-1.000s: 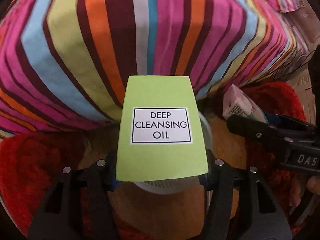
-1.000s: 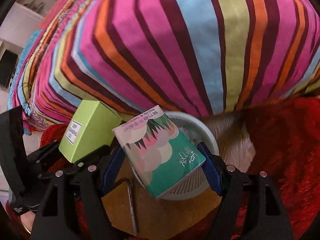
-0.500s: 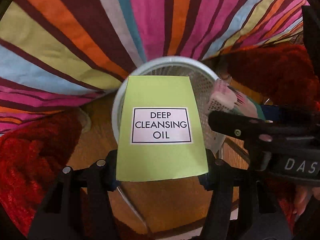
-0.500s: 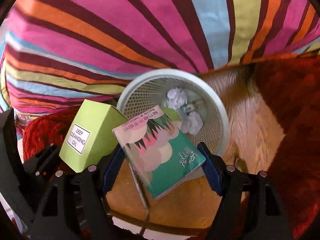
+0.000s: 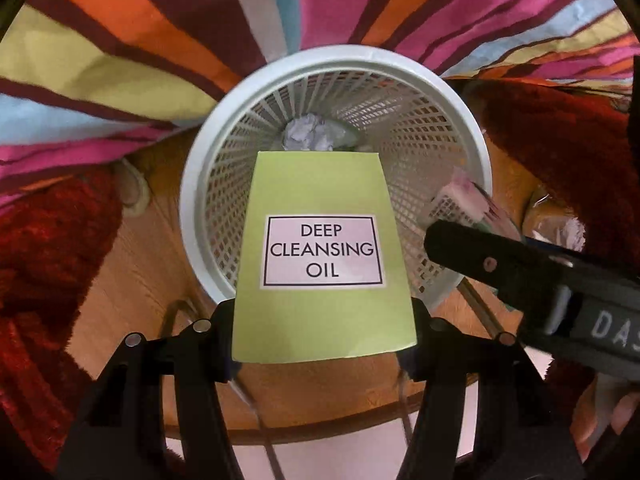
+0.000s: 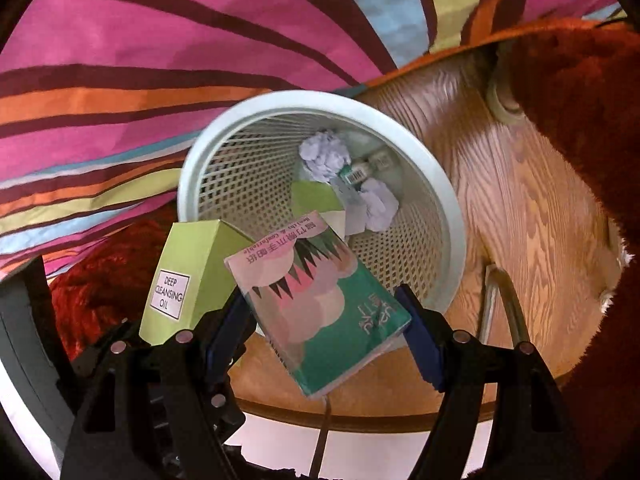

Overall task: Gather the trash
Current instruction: 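Carry both held boxes over the wastebasket, then open both grippers to drop the boxes into the wastebasket, then move both tools back toward the white snack wrappers on the bed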

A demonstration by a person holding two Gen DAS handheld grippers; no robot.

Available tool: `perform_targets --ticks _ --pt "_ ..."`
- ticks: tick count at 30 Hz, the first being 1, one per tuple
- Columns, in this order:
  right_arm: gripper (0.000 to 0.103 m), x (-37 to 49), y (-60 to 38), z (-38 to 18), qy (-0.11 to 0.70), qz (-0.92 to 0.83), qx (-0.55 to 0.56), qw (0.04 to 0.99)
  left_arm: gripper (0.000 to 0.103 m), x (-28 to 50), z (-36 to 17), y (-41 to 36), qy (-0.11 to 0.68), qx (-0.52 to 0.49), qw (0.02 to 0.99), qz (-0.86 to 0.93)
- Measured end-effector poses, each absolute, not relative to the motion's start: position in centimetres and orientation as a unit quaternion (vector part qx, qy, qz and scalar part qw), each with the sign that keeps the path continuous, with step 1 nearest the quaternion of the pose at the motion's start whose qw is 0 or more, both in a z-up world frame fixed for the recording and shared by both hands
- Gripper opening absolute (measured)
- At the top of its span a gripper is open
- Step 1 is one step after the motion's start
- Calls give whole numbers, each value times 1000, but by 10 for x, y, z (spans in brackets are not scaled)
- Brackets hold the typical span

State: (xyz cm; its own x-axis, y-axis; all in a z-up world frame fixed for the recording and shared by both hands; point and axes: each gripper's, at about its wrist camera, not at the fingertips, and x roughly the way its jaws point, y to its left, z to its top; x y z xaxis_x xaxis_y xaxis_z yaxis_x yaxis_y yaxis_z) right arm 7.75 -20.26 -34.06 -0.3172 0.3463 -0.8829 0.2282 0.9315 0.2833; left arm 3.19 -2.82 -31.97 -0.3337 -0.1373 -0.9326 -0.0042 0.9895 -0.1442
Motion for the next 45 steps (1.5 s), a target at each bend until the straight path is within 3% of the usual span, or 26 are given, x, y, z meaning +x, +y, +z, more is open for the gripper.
perform_targets --ticks 18,19,21,22,25,34,45 --pt "71 79 -205 -353 819 48 184 541 59 31 -323 -29 821 -58 564 -63" --pt "71 78 -204 -354 821 52 185 538 61 31 -323 -28 821 -57 564 -61" --pt "71 78 -202 -355 823 53 182 536 80 31 -325 -27 822 -62 563 -59" --pt "74 79 -202 -355 823 53 181 536 81 31 -325 -25 822 -63 563 -56" --pt "95 79 -201 -355 822 53 177 539 81 30 -328 -22 825 -66 559 -49" --pt "95 79 -204 -351 817 42 183 545 81 31 -326 -17 823 -70 562 -48" --pt "95 80 -194 -306 763 40 106 637 81 28 -315 -9 813 -96 572 -43"
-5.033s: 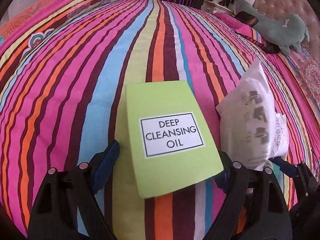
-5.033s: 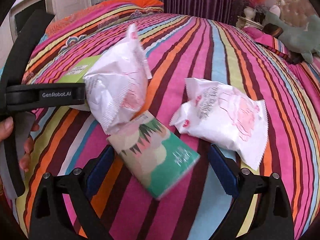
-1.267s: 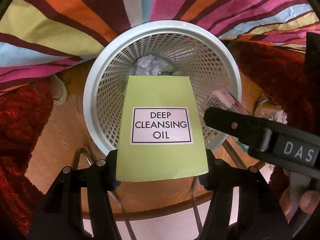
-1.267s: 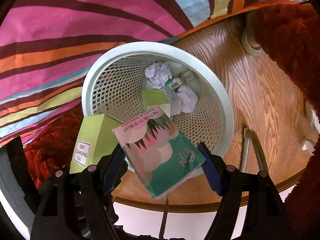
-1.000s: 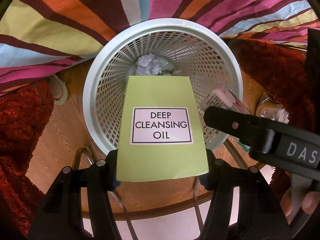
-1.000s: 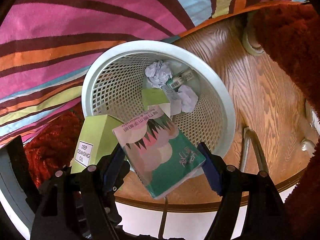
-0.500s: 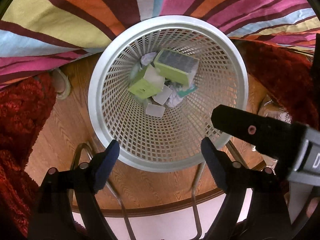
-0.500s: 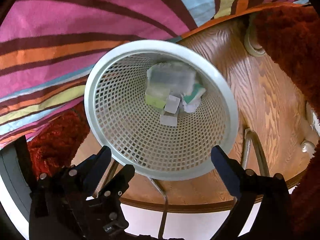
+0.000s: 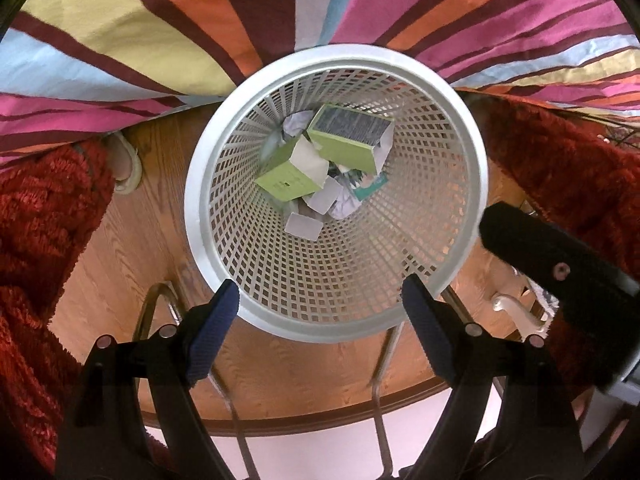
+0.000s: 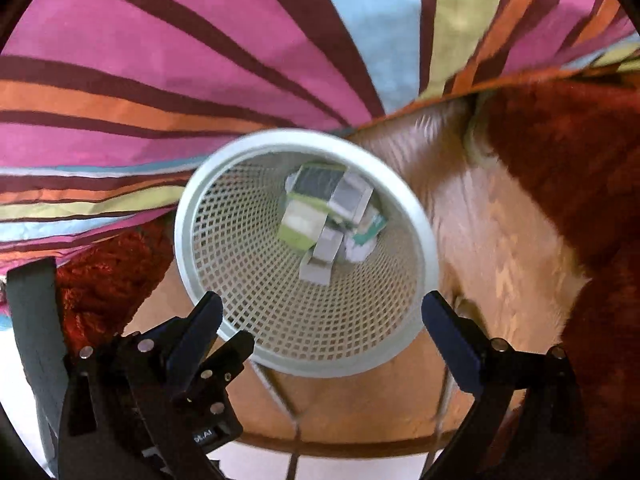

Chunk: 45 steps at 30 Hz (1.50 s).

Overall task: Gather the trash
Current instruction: 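Move both tools back toward the white snack wrappers on the bed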

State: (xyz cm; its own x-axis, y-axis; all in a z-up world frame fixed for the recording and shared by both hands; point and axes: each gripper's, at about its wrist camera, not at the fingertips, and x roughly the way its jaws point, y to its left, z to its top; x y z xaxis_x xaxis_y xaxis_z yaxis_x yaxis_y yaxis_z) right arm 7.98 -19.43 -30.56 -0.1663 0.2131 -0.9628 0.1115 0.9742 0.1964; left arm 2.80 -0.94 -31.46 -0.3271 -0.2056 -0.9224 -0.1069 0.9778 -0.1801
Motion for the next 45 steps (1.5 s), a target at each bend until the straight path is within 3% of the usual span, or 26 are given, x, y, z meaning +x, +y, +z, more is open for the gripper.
perform_targets --ticks 8,21,39,45 --pt "95 79 -200 -267 706 35 82 702 81 28 -286 -1 784 -117 608 -41" --pt "95 76 -206 -212 607 75 89 786 81 26 -221 -24 709 -61 697 -85" --pt "95 80 -203 -128 442 123 56 887 81 31 -84 2 477 -51 876 -60" --pt "96 96 -209 -101 408 124 49 903 81 48 -56 4 441 -23 896 -49"
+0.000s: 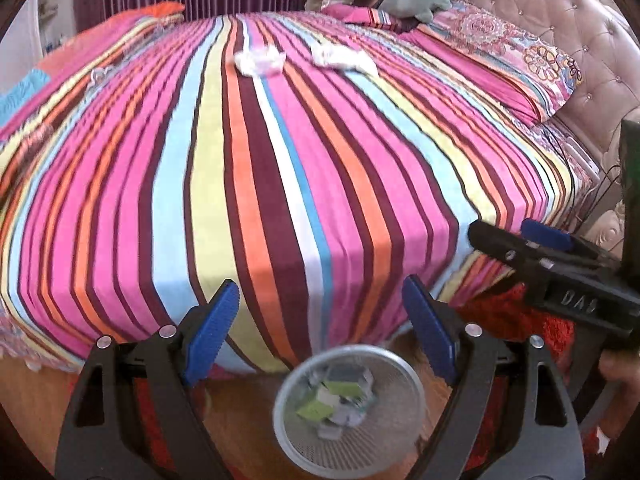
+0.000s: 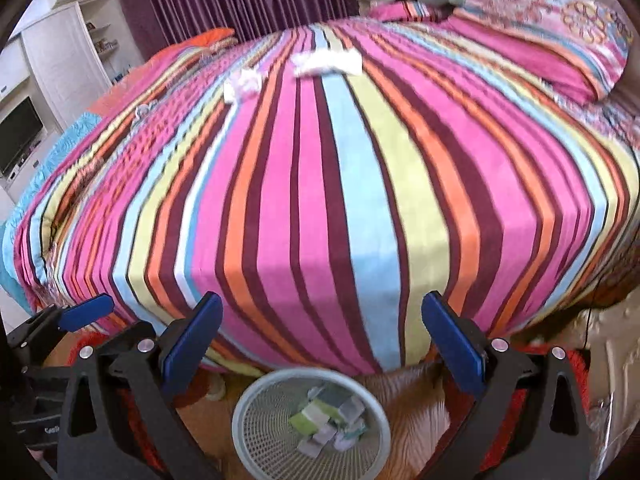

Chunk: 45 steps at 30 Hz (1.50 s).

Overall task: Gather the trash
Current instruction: 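Move both tools back toward the white snack wrappers on the bed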

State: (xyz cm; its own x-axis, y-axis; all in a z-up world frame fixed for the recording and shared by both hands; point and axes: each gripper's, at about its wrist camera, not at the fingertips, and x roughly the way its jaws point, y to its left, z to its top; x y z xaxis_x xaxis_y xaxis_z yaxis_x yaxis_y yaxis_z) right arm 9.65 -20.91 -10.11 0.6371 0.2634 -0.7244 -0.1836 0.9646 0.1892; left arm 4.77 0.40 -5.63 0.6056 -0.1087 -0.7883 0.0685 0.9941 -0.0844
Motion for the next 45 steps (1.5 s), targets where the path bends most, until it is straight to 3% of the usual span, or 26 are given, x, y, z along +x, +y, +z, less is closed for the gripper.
perform_targets --ticks 18,45 --pt "96 174 -217 -52 358 110 26 927 81 137 -28 47 405 -66 912 -19" --pt "96 289 -228 -45 348 86 20 933 81 275 -38 74 400 -105 910 -2"
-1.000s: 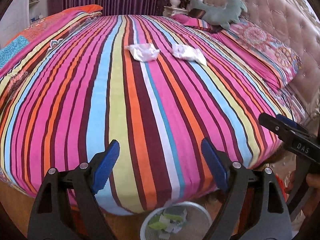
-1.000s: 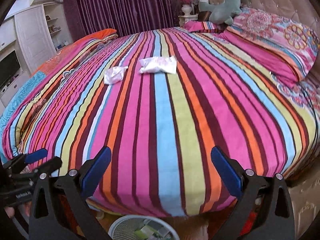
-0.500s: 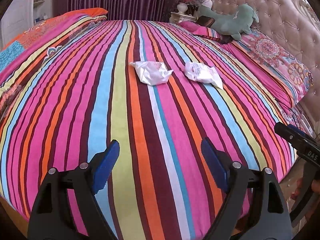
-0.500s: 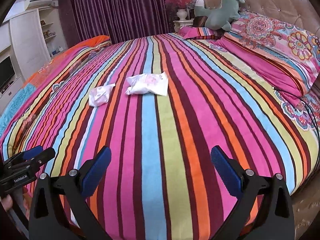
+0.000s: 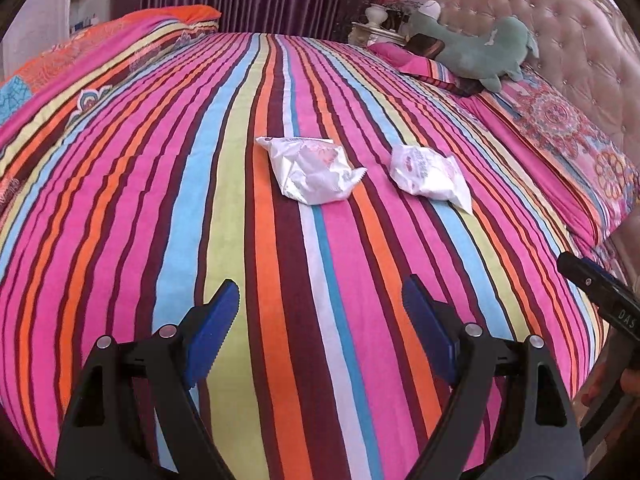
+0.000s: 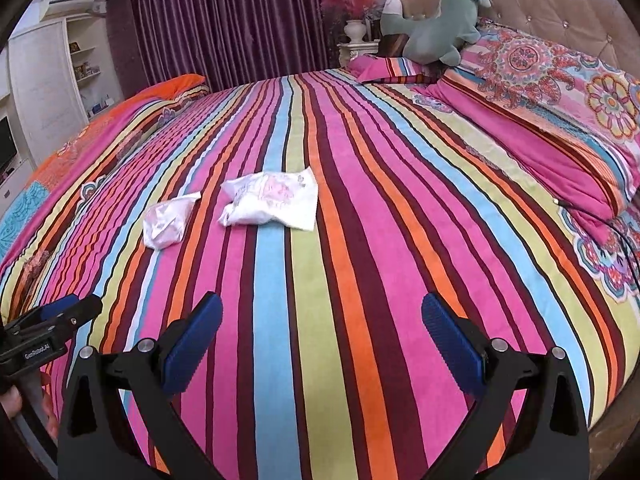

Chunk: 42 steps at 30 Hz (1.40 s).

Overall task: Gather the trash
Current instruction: 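Move both tools back toward the white snack wrappers on the bed, then grasp one white wrapper with the left gripper while the right gripper grasps the other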

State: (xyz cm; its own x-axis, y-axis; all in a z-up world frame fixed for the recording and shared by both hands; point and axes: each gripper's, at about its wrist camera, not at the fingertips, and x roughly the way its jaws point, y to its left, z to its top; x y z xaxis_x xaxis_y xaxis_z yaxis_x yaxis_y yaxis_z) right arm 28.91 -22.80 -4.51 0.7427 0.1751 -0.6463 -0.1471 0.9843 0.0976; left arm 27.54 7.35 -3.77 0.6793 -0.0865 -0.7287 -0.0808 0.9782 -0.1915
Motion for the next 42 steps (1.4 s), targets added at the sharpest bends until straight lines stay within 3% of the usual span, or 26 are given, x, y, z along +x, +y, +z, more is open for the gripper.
perform_targets --ticks 19,42 --pt "96 384 -182 -52 375 133 29 917 81 374 -44 75 401 -114 909 -11" --pt "95 462 -138 -82 434 129 -12 891 81 441 -68 79 430 -89 898 21"
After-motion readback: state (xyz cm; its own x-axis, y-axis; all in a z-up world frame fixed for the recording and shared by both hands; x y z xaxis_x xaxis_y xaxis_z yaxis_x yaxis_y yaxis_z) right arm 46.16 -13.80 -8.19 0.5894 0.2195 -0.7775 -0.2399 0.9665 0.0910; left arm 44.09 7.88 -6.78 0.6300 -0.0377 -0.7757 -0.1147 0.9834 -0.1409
